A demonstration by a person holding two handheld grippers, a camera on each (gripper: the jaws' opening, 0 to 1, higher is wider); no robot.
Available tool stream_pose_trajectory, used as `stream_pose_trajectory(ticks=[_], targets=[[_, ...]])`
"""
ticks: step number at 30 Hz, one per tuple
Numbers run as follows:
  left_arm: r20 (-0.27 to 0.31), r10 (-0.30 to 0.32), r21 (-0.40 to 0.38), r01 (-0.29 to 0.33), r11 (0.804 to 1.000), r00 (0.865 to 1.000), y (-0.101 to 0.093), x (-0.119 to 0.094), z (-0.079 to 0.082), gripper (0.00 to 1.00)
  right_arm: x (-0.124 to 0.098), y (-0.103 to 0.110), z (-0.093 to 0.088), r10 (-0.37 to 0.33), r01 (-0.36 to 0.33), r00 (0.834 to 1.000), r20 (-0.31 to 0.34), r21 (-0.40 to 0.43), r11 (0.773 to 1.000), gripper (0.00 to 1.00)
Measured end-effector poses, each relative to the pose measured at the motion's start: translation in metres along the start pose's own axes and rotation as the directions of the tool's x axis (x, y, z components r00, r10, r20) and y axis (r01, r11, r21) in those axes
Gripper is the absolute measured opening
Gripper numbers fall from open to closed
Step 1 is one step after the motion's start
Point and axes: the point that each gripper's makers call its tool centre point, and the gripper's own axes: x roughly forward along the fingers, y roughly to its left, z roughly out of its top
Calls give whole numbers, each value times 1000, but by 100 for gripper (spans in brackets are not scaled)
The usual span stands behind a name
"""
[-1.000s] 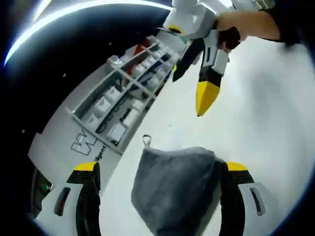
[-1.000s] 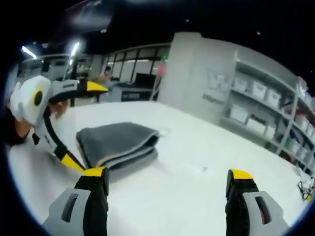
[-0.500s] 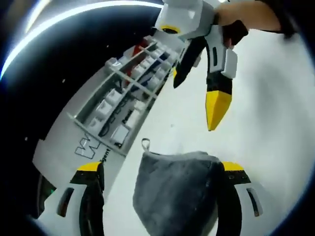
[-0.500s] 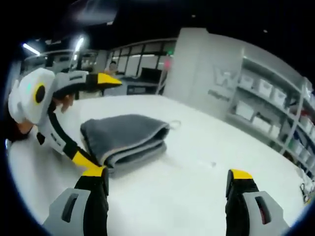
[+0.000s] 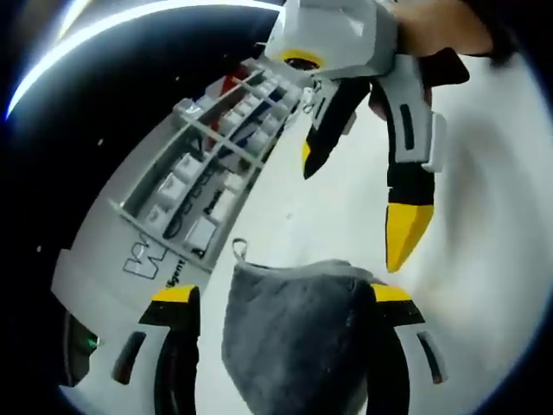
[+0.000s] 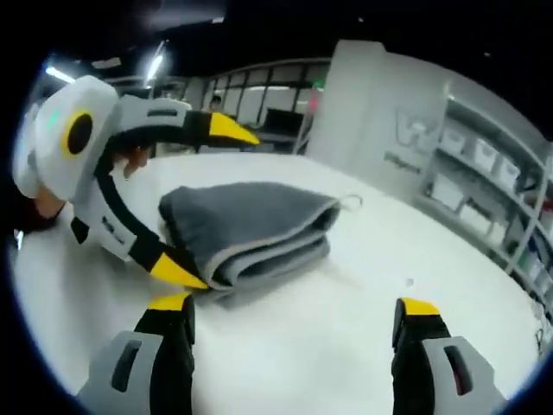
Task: Open the folded towel by lifting each exposed corner and separating the folded layers until the towel lies flat within the target outline without major curled edges
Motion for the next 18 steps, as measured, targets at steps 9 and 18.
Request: stream_pose_trajectory(ticks=[9,18], targets=[[20,-3,-15,3,1000,1000,-5,1,3,59,15,24,-15,61,-61,998,-32,3,998,81],[33,-65,-58,66,996,997,-13,3,6,44,22,27,-8,93,-98,995,41,158,983,52]])
